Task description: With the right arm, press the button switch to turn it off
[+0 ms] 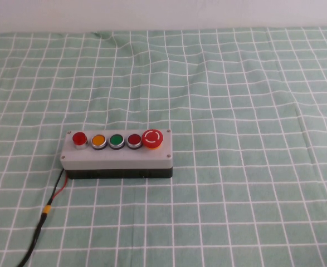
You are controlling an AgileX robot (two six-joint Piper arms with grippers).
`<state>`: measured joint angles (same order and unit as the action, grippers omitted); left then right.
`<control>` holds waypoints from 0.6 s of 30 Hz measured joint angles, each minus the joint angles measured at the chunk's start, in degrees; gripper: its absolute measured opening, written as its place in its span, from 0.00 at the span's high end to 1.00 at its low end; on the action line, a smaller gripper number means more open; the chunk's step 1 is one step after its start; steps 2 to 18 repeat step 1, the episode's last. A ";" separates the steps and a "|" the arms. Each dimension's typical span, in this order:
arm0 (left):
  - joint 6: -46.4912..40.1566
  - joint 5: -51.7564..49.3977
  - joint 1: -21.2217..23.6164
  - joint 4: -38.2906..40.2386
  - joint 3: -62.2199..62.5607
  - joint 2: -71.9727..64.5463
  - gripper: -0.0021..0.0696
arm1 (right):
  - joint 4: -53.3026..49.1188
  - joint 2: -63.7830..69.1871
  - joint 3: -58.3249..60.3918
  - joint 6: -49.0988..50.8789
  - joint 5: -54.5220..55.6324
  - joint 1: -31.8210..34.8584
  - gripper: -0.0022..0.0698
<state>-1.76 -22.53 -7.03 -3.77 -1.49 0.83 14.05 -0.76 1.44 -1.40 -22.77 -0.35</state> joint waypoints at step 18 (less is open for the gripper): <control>0.00 0.00 0.00 0.00 0.00 0.00 0.98 | 0.00 0.00 0.00 0.00 0.00 0.00 0.99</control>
